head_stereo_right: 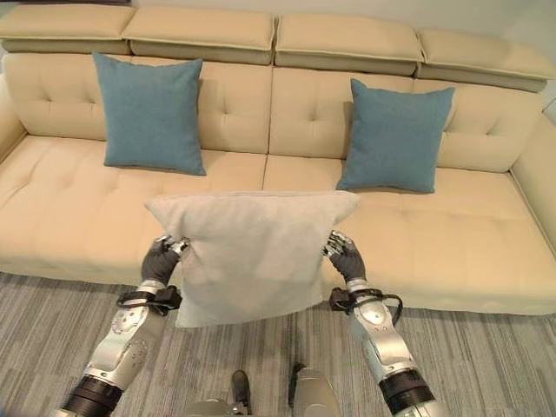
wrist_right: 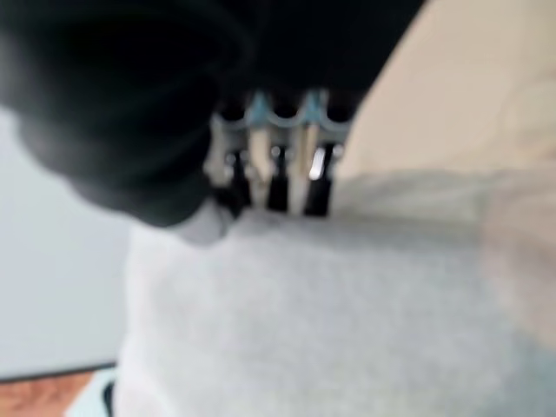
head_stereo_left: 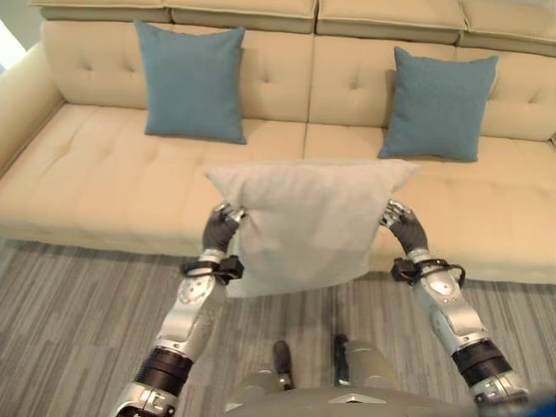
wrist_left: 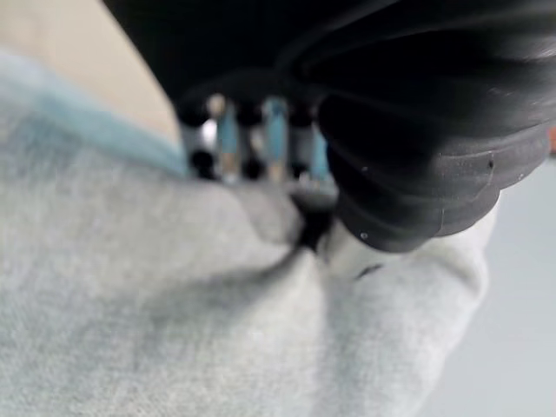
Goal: Pick up all the scattered cushions and arrange them neatly on the sofa.
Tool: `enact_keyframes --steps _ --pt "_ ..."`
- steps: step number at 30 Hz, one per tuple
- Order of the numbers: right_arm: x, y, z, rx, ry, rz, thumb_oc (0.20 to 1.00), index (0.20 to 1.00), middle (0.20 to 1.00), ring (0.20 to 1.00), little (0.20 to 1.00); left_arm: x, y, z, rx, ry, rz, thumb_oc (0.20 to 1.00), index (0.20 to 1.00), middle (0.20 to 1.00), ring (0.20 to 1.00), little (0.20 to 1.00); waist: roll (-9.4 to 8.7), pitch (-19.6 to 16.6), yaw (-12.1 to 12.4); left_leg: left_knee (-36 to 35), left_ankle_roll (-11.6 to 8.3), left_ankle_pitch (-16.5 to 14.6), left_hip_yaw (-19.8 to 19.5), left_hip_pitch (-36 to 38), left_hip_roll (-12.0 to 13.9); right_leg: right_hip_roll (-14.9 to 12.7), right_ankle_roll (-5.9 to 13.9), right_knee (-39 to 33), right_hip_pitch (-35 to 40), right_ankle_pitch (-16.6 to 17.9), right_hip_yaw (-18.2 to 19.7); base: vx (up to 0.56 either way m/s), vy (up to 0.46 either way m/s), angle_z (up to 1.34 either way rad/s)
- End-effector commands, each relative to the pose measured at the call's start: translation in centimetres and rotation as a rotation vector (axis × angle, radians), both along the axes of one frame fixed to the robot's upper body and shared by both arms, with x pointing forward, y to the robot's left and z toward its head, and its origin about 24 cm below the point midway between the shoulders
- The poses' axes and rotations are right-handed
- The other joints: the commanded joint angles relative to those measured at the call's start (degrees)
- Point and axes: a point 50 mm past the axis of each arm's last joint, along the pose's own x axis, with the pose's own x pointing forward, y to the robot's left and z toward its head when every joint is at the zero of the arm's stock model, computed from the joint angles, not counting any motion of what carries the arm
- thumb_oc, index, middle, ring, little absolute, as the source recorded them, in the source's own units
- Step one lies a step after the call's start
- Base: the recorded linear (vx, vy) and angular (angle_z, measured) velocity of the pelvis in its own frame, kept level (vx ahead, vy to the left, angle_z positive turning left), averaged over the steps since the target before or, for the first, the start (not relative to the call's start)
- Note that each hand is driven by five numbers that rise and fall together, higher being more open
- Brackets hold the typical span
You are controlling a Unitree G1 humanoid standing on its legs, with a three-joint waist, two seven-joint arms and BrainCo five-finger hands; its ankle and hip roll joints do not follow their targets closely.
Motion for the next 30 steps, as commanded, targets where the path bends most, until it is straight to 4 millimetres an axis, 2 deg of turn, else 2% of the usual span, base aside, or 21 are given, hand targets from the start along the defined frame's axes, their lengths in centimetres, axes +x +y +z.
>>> enact_keyframes --steps 1,2,3,4,5,6,8,11,12,13,15,16,19,22,24,26,28,29,30 --pt "1.2 1.6 4.1 0.062 -0.211 0.081 0.2 0.2 0.2 0.2 0.2 1.1 -4.5 3.9 -0.053 -0.22 -0.185 0.2 0.2 0.2 0.2 0.2 -1.75 -2.8 -2.2 5.1 -3.93 -4.1 -5.0 2.1 0.2 3.3 0.31 -15.3 10.1 9.2 1.9 0.24 -0.072 0.37" --pt "0.9 1.0 3.8 0.054 -0.208 0.064 0.2 0.2 0.2 0.2 0.2 1.0 -5.2 3.9 -0.052 -0.223 -0.218 0.2 0.2 0.2 0.2 0.2 -2.25 -3.1 -2.5 8.5 -4.8 -4.9 -5.1 1.4 0.1 3.4 -0.34 -15.9 11.8 9.6 3.1 0.24 -0.073 0.63" --pt "0.9 0.9 3.8 0.053 -0.208 0.064 0.2 0.2 0.2 0.2 0.2 1.0 -5.2 3.8 -0.053 -0.223 -0.218 0.2 0.2 0.2 0.2 0.2 -2.21 -3.1 -2.5 8.8 -4.83 -5.1 -5.1 1.2 0.1 3.4 -0.36 -15.9 11.9 9.6 3.1 0.22 -0.089 0.7" --pt "0.6 0.1 3.7 0.046 -0.205 0.038 0.2 0.2 0.2 0.2 0.2 0.9 -5.5 3.8 -0.069 -0.225 -0.237 0.2 0.2 0.2 0.2 0.2 -2.44 -3.3 -2.9 12.6 -5.8 -5.4 -4.4 0.4 0.7 3.0 -0.66 -16.4 12.8 9.4 2.1 0.22 -0.14 0.54" --pt "0.2 -0.7 3.5 0.055 -0.198 0.008 0.2 0.2 0.2 0.2 0.2 0.9 -6.0 3.7 -0.079 -0.219 -0.263 0.2 0.2 0.2 0.2 0.2 -3.3 -3.1 -3.2 21.4 -7.8 -3.6 -3.7 -2.7 2.5 2.3 -1.74 -17.0 15.0 9.0 0.7 0.27 -0.19 0.33" --pt "0.0 -1.0 3.4 0.058 -0.198 -0.003 0.2 0.2 0.2 0.2 0.2 0.8 -6.2 3.6 -0.085 -0.214 -0.274 0.2 0.2 0.2 0.2 0.2 -3.73 -2.8 -3.1 26.4 -8.67 -2.4 -4.0 -5.0 2.9 2.1 -2.33 -17.3 16.1 8.7 0.0 0.3 -0.199 0.9" --pt "-0.2 -1.3 3.3 0.053 -0.193 -0.014 0.2 0.2 0.2 0.2 0.2 0.9 -6.6 3.5 -0.091 -0.202 -0.282 0.2 0.2 0.2 0.2 0.2 -4.24 -2.3 -2.7 29.0 -8.51 -1.7 -4.9 -7.9 3.6 1.9 -3.04 -18.0 18.1 7.8 -0.7 0.18 -0.085 0.75" --pt "-0.2 -1.6 3.3 0.06 -0.19 -0.032 0.2 0.2 0.2 0.2 0.2 0.9 -6.8 3.4 -0.076 -0.194 -0.286 0.2 0.2 0.2 0.2 0.2 -5.16 -2.5 -2.2 23.0 -6.89 -3.2 -5.9 -10.3 4.3 1.4 -2.49 -19.2 20.1 7.0 -0.1 0.19 -0.016 -0.09" --pt "-0.3 -1.7 3.2 0.061 -0.188 -0.036 0.2 0.2 0.2 0.2 0.2 0.8 -6.8 3.3 -0.071 -0.19 -0.287 0.2 0.2 0.2 0.2 0.2 -5.2 -2.5 -2.1 20.3 -6.8 -2.6 -6.4 -10.4 4.6 1.6 -2.42 -19.1 20.3 6.7 0.2 0.34 0.04 -0.1" --pt "-0.3 -1.6 3.1 0.057 -0.184 -0.04 0.2 0.2 0.2 0.2 0.2 0.9 -6.8 3.3 -0.064 -0.186 -0.275 0.2 0.2 0.2 0.2 0.2 -4.6 -2.5 -1.5 13.2 -7.68 2.2 -8.6 -11.5 5.3 2.4 -2.31 -19.0 21.6 5.4 1.3 0.35 0.072 -0.24" --pt "-0.2 -1.4 3.0 0.042 -0.179 -0.036 0.2 0.2 0.2 0.2 0.2 0.9 -6.7 3.4 -0.068 -0.193 -0.259 0.2 0.2 0.2 0.2 0.2 -3.52 -2.4 -0.9 8.2 -9.04 5.8 -11.6 -12.2 6.0 3.0 -2.59 -18.1 23.1 3.7 3.5 0.38 0.118 -0.47" --pt "-0.2 -1.4 2.9 0.039 -0.174 -0.033 0.2 0.2 0.2 0.2 0.2 0.9 -6.6 3.5 -0.07 -0.196 -0.253 0.2 0.2 0.2 0.2 0.2 -3.39 -2.5 -0.8 8.4 -9.31 6.2 -11.9 -12.1 6.0 3.0 -2.63 -17.7 23.5 3.3 4.1 0.23 0.086 -0.63" --pt "-0.2 -1.4 3.0 0.024 -0.175 -0.025 0.2 0.2 0.2 0.2 0.2 0.7 -6.6 3.3 -0.071 -0.191 -0.259 0.2 0.2 0.2 0.2 0.2 -2.72 -3.7 -0.8 7.2 -8.6 4.6 -10.7 -9.2 5.5 1.8 -1.93 -16.3 24.7 2.0 4.6 0.29 0.182 -0.61" --pt "0.2 -0.7 3.3 0.024 -0.187 -0.009 0.2 0.2 0.2 0.2 0.2 0.9 -6.6 3.7 -0.071 -0.205 -0.26 0.2 0.2 0.2 0.2 0.2 -2.28 -4.0 -0.4 8.7 -6.77 1.8 -8.9 -7.7 4.3 -0.5 -0.4 -13.4 24.5 1.6 5.3 0.2 0.204 -0.45" --pt "0.5 0.0 3.6 0.023 -0.198 0.017 0.2 0.2 0.2 0.2 0.2 1.0 -6.5 4.0 -0.063 -0.219 -0.257 0.2 0.2 0.2 0.2 0.2 -2.08 -3.8 0.0 9.2 -5.51 0.3 -7.1 -6.7 3.8 -1.8 0.78 -9.1 22.4 3.0 6.8 0.12 0.199 -0.56" --pt "0.9 0.7 4.0 0.026 -0.214 0.035 0.2 0.2 0.2 0.2 0.2 1.1 -6.3 4.4 -0.058 -0.232 -0.243 0.2 0.2 0.2 0.2 0.2 -1.53 -3.5 0.4 9.0 -4.38 -0.6 -5.3 -5.7 3.3 -3.3 2.0 -5.4 20.1 5.0 6.6 0.07 0.178 -0.66" --pt "1.1 0.9 4.1 0.021 -0.215 0.044 0.2 0.2 0.2 0.2 0.2 1.2 -6.1 4.7 -0.046 -0.244 -0.24 0.2 0.2 0.2 0.2 0.2 -1.24 -3.0 -0.1 8.5 -3.89 -0.8 -4.8 -4.5 3.3 -3.2 2.35 -1.5 17.7 6.5 7.8 0.08 0.133 -0.67" --pt "1.1 1.3 4.1 0.031 -0.218 0.048 0.2 0.2 0.2 0.2 0.2 1.3 -5.8 4.8 -0.032 -0.253 -0.224 0.2 0.2 0.2 0.2 0.2 -0.94 -2.8 0.1 8.3 -3.72 -1.8 -4.0 -3.9 3.3 -4.4 2.34 -1.7 15.8 6.7 5.7 0.08 0.088 -0.39" --pt "1.2 1.4 4.1 0.03 -0.217 0.049 0.2 0.2 0.2 0.2 0.2 1.4 -5.7 4.9 -0.027 -0.255 -0.223 0.2 0.2 0.2 0.2 0.2 -0.82 -3.0 0.0 7.6 -3.96 -1.9 -3.5 -3.3 3.4 -4.2 2.18 -3.8 14.9 6.5 5.1 0.06 0.057 -0.2"
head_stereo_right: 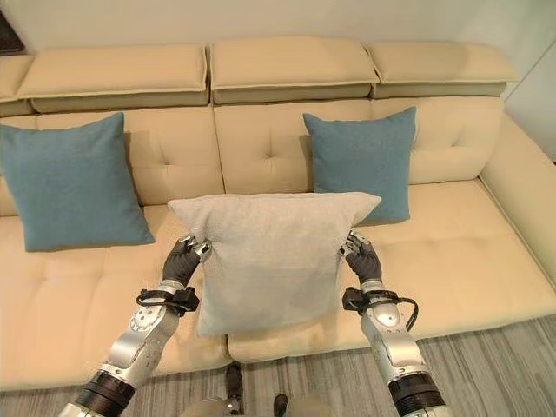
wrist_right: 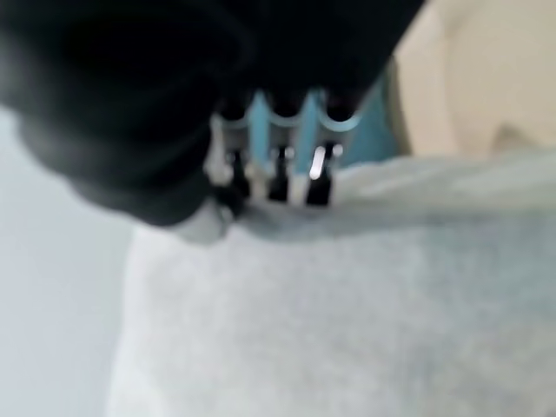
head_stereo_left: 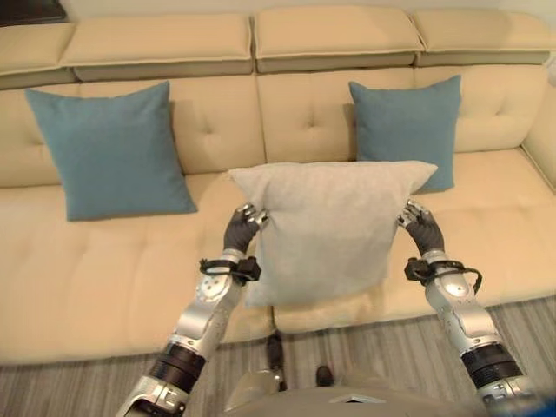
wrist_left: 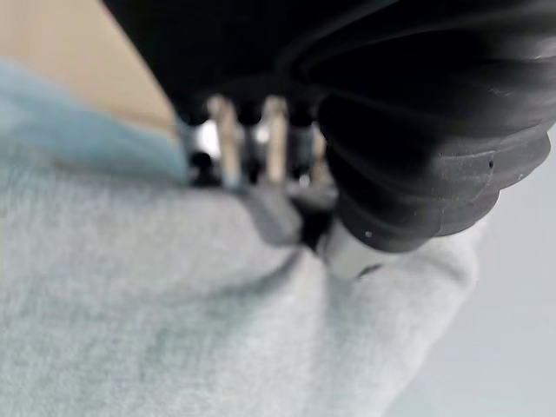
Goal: Pick up all the scattered cushions and arrange them neatly on the sofa.
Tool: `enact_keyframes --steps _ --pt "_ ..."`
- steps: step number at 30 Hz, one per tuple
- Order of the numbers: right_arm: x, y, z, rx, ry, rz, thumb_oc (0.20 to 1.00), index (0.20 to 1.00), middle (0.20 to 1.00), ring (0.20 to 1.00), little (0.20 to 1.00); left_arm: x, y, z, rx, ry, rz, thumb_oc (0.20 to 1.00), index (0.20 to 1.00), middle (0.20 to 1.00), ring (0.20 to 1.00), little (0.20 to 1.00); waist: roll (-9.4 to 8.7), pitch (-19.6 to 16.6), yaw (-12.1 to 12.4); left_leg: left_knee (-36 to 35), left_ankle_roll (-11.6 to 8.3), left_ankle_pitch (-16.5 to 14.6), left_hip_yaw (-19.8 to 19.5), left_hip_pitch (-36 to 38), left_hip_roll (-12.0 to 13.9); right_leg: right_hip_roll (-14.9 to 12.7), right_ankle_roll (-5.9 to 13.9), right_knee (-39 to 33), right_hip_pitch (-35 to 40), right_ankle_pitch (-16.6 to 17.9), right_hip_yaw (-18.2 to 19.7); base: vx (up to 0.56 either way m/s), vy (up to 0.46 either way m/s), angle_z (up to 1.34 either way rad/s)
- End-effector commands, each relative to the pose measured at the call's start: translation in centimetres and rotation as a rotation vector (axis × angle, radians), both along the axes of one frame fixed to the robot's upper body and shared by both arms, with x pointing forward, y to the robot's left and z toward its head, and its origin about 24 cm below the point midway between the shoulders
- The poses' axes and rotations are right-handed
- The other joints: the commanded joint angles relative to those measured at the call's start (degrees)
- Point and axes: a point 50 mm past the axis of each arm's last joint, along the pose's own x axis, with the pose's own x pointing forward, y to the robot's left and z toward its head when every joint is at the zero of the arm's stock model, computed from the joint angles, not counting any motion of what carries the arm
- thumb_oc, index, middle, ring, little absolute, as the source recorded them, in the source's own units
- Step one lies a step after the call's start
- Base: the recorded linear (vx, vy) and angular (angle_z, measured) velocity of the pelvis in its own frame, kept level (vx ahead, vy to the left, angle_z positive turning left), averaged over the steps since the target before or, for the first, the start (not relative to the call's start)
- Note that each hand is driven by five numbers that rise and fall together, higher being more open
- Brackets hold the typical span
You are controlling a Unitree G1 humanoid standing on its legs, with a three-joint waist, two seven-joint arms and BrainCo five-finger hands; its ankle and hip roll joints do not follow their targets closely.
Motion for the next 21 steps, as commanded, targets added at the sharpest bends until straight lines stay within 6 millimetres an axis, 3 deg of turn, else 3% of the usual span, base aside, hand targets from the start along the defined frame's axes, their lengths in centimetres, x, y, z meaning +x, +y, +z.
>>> enact_keyframes --steps 1,3,4,6,13,14,15,21 --pt "2.2 4.1 4.8 0.04 -0.243 0.167 0.2 0.2 0.2 0.2 0.2 0.5 -1.8 4.7 -0.027 -0.256 -0.077 0.2 0.2 0.2 0.2 0.2 -2.41 -3.4 2.0 6.3 -7.44 -5.4 2.9 -1.9 3.7 -4.0 1.95 -9.9 1.6 12.2 -1.6 0.06 0.009 -0.16" --pt "2.3 3.9 4.8 0.044 -0.243 0.163 0.2 0.2 0.2 0.2 0.2 0.5 -1.6 4.8 -0.03 -0.261 -0.074 0.2 0.2 0.2 0.2 0.2 -2.41 -3.7 1.4 5.2 -7.89 -5.8 2.7 -0.6 3.4 -2.4 1.69 -15.6 -0.1 12.6 -2.0 0.13 -0.036 -0.19" --pt "2.1 2.7 3.9 0.018 -0.216 0.094 0.2 0.2 0.2 0.2 0.2 0.6 -0.8 4.1 -0.007 -0.23 -0.011 0.2 0.2 0.2 0.2 0.2 -3.0 -3.4 1.3 5.3 -8.23 -6.2 3.1 -0.3 3.3 -2.2 1.62 -19.4 -0.4 13.5 -2.9 0.2 -0.079 -0.08" --pt "1.6 3.6 4.1 0.036 -0.222 0.166 0.2 0.2 0.2 0.2 0.2 0.2 -1.7 4.4 -0.035 -0.247 -0.075 0.2 0.2 0.2 0.2 0.2 -3.36 -3.6 1.0 6.4 -8.95 -6.0 1.2 0.1 3.4 -1.6 0.81 -21.3 3.0 12.9 -1.7 0.17 -0.092 0.26" --pt "1.7 2.0 5.3 0.005 -0.265 0.116 0.2 0.2 0.2 0.2 0.2 0.2 -1.7 4.7 -0.039 -0.255 -0.078 0.2 0.2 0.2 0.2 0.2 -3.79 -4.8 1.0 3.4 -9.69 -5.2 0.1 2.0 3.8 -0.7 0.3 -26.6 7.4 13.2 -5.0 0.11 -0.08 0.24" --pt "1.9 2.0 5.6 -0.004 -0.277 0.118 0.2 0.2 0.2 0.2 0.2 0.3 -1.8 4.9 -0.036 -0.264 -0.081 0.2 0.2 0.2 0.2 0.2 -3.82 -4.7 1.0 3.0 -9.87 -4.9 0.0 1.9 3.8 -0.5 0.2 -27.0 7.5 13.1 -5.5 -0.01 -0.075 0.23" --pt "2.8 2.2 7.3 -0.028 -0.337 0.118 0.2 0.2 0.2 0.2 0.2 1.1 -2.1 6.0 -0.022 -0.303 -0.077 0.2 0.2 0.2 0.2 0.2 -3.96 -4.0 1.2 1.9 -10.29 -4.1 -0.5 1.0 4.2 -0.3 0.02 -28.1 7.1 13.2 -6.8 -0.01 -0.075 0.19" --pt "4.8 3.6 10.5 -0.021 -0.443 0.132 0.2 0.2 0.2 0.2 0.2 2.9 -3.1 8.1 -0.022 -0.365 -0.061 0.2 0.2 0.2 0.2 0.2 -4.03 -2.6 1.3 0.1 -10.91 -2.5 -1.3 -1.4 4.5 -0.2 -0.01 -29.1 5.1 13.8 -7.9 -0.04 -0.033 0.21"
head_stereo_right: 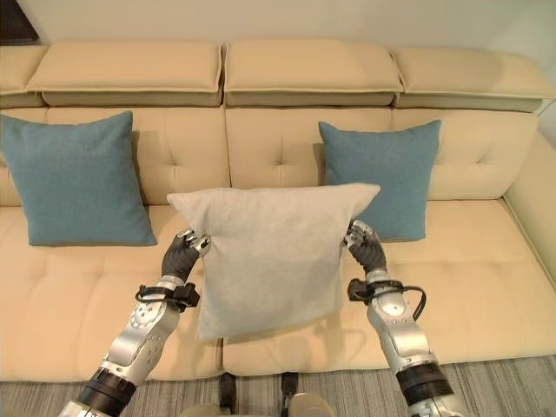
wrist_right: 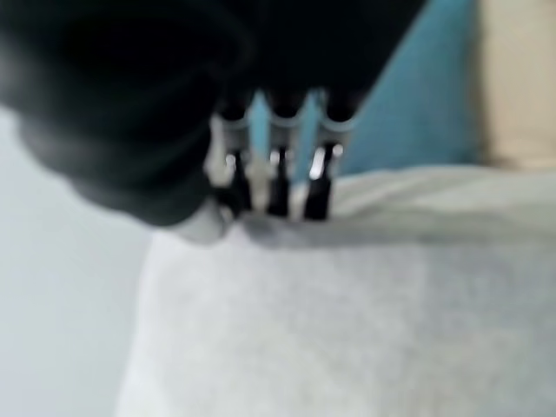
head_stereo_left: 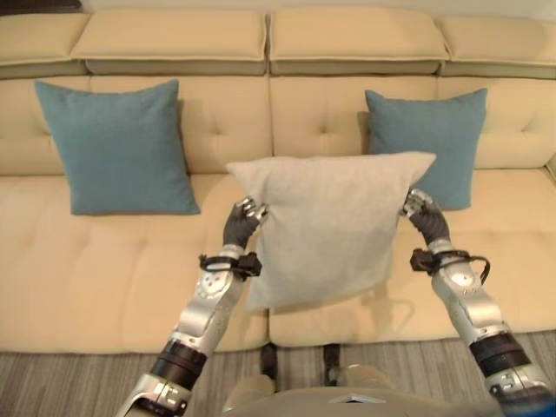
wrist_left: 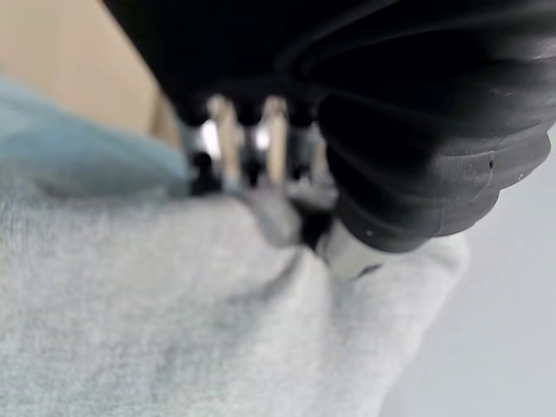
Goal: Pick up all the scattered cushions and arrange them neatly on the sofa.
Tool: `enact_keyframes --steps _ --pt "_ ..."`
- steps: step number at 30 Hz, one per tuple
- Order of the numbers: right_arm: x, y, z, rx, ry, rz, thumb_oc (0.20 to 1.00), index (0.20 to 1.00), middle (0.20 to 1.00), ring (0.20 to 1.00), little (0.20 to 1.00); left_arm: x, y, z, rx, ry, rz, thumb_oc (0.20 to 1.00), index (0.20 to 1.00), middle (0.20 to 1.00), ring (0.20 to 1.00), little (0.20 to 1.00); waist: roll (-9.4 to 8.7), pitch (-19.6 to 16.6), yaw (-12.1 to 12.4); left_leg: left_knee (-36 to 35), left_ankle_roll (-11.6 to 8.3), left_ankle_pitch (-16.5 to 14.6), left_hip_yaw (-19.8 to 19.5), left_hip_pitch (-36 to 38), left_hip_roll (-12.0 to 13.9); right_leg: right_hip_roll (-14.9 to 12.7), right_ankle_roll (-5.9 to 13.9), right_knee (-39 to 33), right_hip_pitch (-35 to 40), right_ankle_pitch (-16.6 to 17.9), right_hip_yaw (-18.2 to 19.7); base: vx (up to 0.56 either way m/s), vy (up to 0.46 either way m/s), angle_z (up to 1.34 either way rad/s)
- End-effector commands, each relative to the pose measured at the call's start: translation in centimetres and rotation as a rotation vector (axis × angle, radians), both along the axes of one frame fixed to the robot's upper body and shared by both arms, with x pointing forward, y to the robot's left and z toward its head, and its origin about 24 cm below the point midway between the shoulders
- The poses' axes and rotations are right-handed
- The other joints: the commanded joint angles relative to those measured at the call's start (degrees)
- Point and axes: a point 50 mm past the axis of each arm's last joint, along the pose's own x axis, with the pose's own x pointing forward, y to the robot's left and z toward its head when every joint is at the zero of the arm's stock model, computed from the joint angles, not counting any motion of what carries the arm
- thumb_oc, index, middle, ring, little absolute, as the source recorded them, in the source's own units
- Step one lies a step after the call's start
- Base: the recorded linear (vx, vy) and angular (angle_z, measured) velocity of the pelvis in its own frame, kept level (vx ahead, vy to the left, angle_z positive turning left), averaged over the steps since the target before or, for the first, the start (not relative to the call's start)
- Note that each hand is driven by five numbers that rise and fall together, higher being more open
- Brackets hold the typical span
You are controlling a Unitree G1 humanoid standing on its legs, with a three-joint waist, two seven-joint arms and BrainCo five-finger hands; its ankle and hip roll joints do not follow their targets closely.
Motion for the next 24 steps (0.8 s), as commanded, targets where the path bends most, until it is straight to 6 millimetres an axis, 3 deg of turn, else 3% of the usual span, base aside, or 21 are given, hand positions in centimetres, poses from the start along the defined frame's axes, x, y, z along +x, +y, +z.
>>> enact_keyframes --steps 1,2,6,11,12,14,21,24 --pt "2.0 4.3 6.8 0.046 -0.325 0.141 0.2 0.2 0.2 0.2 0.2 2.6 -3.2 7.4 -0.034 -0.335 -0.087 0.2 0.2 0.2 0.2 0.2 -2.17 -1.0 0.3 1.0 -2.8 -0.9 4.1 -0.9 0.5 -2.2 4.8 0.5 1.8 -3.5 0.1 -0.08 -0.01 0.13" --pt "2.4 4.7 7.5 0.05 -0.344 0.146 0.2 0.2 0.2 0.2 0.2 3.1 -3.3 7.7 -0.035 -0.342 -0.076 0.2 0.2 0.2 0.2 0.2 -2.09 -0.9 0.2 0.8 -2.92 -0.6 3.9 -1.7 0.5 -2.2 4.77 0.4 0.9 -3.4 0.1 -0.07 -0.005 0.15" --pt "5.2 6.3 12.4 0.016 -0.457 0.138 0.2 0.2 0.2 0.2 0.2 6.2 -4.0 12.8 0.028 -0.488 -0.023 0.2 0.2 0.2 0.2 0.2 -1.24 -0.2 -0.3 0.0 -3.46 1.1 3.3 -8.3 0.5 -1.9 4.99 0.3 -6.5 -1.4 1.0 -0.08 0.004 0.08" --pt "7.4 7.2 18.2 -0.023 -0.564 0.112 0.2 0.2 0.2 0.2 0.2 8.2 -4.6 18.8 0.086 -0.64 0.01 0.2 0.2 0.2 0.2 0.2 -0.75 -1.0 -0.7 0.0 -4.9 2.8 2.8 -15.8 0.8 -2.0 5.63 0.2 -13.8 0.5 1.3 -0.03 -0.005 0.0" --pt "7.4 7.2 18.3 -0.023 -0.568 0.112 0.2 0.2 0.2 0.2 0.2 8.3 -4.6 19.0 0.085 -0.644 0.01 0.2 0.2 0.2 0.2 0.2 -0.7 -1.0 -0.7 0.0 -4.9 2.9 2.7 -16.1 0.8 -2.0 5.62 0.2 -14.0 0.6 1.3 -0.01 -0.009 0.03" --pt "7.9 7.6 20.6 -0.051 -0.613 0.097 0.2 0.2 0.2 0.2 0.2 8.9 -4.9 21.5 0.102 -0.697 0.024 0.2 0.2 0.2 0.2 0.2 -0.76 -0.5 -0.8 0.0 -5.34 3.5 2.5 -18.3 1.0 -1.7 5.96 0.2 -16.5 1.3 1.5 -0.02 -0.015 0.04" --pt "8.6 9.0 24.2 -0.096 -0.67 0.1 0.2 0.2 0.2 0.2 0.2 9.3 -5.1 26.4 0.158 -0.806 0.045 0.2 0.2 0.2 0.2 0.2 -0.87 -0.6 -1.1 0.0 -6.02 4.4 2.6 -22.4 1.2 -1.2 6.74 0.2 -21.0 2.8 2.1 0.0 -0.001 -0.01" --pt "8.6 9.2 25.3 -0.104 -0.689 0.098 0.2 0.2 0.2 0.2 0.2 9.2 -5.1 27.5 0.165 -0.834 0.053 0.2 0.2 0.2 0.2 0.2 -0.89 -0.5 -0.9 0.0 -6.01 4.7 2.5 -23.4 1.2 -1.0 6.95 0.2 -22.1 3.1 2.2 0.0 0.0 0.0"
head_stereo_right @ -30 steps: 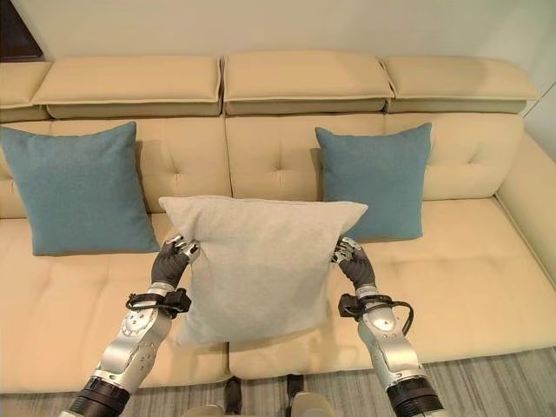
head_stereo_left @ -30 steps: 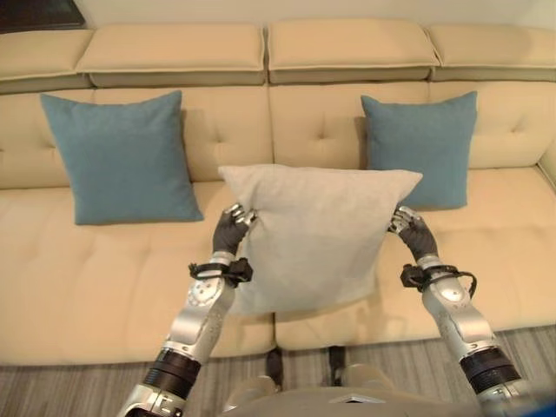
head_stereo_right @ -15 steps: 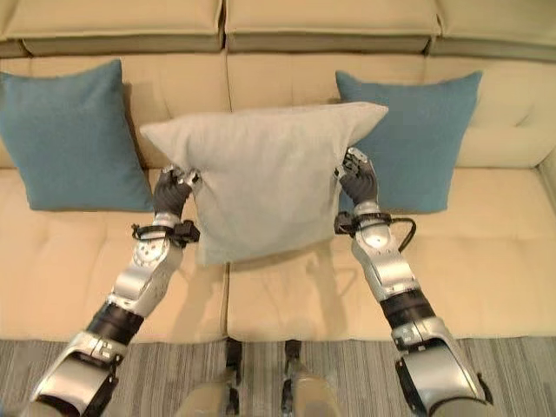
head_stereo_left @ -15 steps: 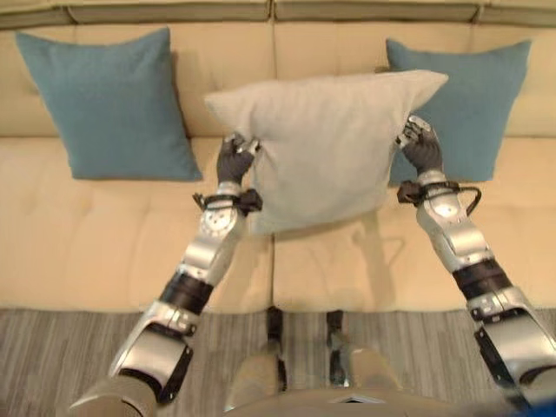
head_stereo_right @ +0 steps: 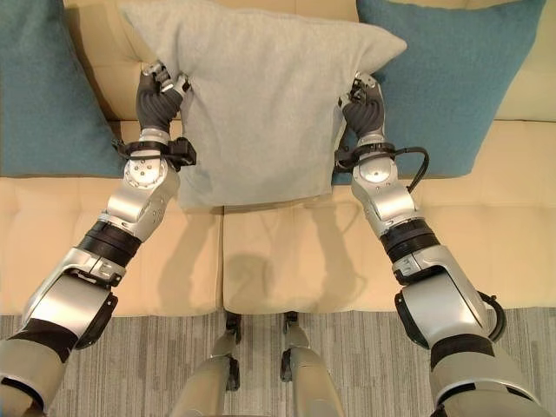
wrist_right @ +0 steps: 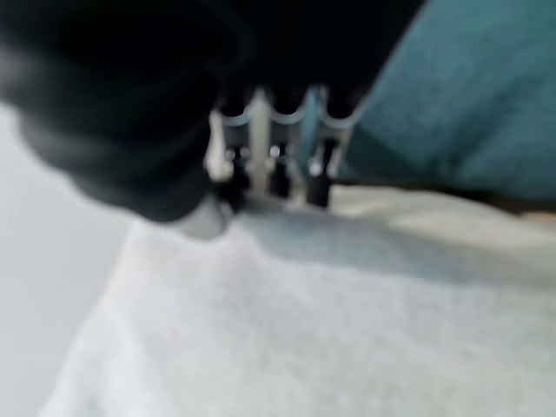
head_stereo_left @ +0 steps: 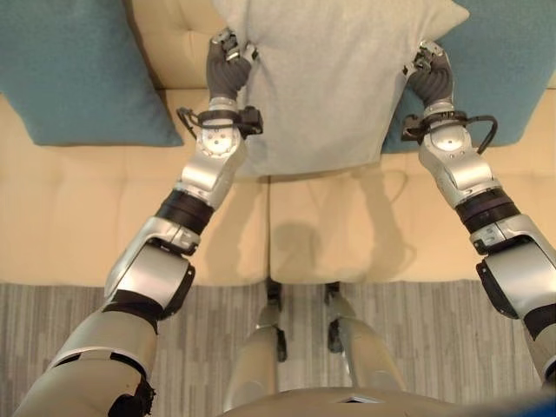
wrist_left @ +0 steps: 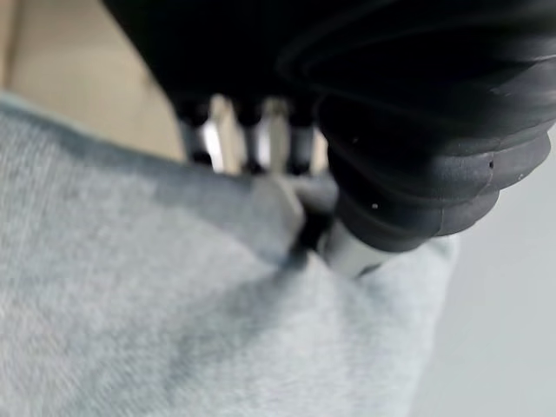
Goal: Pick up all the scattered cushions and arrange them neatly on the sofa.
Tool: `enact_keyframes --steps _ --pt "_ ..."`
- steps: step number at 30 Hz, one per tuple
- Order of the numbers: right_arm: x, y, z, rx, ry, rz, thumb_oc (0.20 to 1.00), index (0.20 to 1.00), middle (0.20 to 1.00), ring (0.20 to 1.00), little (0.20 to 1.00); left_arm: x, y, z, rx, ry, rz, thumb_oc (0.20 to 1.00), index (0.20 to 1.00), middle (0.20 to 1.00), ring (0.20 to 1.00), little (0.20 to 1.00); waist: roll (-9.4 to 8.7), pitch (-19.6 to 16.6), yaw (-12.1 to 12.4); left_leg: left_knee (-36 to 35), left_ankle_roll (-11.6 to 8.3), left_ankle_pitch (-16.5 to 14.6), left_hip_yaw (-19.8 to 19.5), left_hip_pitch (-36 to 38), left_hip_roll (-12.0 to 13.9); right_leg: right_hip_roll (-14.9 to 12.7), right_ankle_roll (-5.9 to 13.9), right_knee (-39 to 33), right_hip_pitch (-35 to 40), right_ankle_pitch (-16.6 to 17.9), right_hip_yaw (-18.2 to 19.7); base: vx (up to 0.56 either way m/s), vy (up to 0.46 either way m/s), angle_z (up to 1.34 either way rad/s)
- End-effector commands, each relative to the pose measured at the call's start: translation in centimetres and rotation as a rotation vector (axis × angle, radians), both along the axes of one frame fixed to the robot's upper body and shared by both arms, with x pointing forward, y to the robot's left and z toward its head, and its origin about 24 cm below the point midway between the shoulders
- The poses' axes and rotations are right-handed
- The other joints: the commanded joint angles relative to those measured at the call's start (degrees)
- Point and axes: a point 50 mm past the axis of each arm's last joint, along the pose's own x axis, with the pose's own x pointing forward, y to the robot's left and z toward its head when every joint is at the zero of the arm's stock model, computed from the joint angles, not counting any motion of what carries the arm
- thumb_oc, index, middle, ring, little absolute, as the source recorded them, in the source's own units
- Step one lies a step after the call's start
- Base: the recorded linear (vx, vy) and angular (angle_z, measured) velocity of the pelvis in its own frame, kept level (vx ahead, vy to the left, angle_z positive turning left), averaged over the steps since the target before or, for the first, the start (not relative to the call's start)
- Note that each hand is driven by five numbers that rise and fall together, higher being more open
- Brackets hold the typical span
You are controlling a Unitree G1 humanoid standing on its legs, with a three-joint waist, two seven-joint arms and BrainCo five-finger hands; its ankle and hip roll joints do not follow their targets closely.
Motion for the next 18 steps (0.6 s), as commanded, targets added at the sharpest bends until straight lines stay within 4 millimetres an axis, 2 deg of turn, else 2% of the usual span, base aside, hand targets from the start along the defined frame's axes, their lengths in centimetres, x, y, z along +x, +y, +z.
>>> enact_keyframes --steps 1,5,18 --pt "-1.9 5.8 7.3 0.002 -0.308 0.237 0.2 0.2 0.2 0.2 0.2 -2.2 -4.6 6.9 0.067 -0.307 -0.177 0.2 0.2 0.2 0.2 0.2 -3.05 -2.6 -0.1 0.1 -4.78 -0.6 3.1 1.0 1.1 -1.1 8.19 0.2 1.8 -1.2 3.2 0.0 0.0 0.0" --pt "-1.8 6.3 8.1 -0.018 -0.313 0.234 0.2 0.2 0.2 0.2 0.2 -2.3 -4.0 7.5 0.041 -0.327 -0.157 0.2 0.2 0.2 0.2 0.2 -3.05 -2.2 0.3 0.1 -4.83 -0.1 3.1 -0.3 0.9 -1.1 8.31 0.2 0.5 -0.7 2.9 0.0 0.0 0.0" --pt "-1.9 8.4 7.4 -0.011 -0.291 0.28 0.2 0.2 0.2 0.2 0.2 -1.9 -1.4 5.1 -0.037 -0.271 -0.081 0.2 0.2 0.2 0.2 0.2 -3.04 -0.5 2.4 0.1 -4.66 -0.4 2.2 0.6 0.4 -1.6 8.17 0.2 1.5 -1.2 1.7 0.01 0.006 0.06"
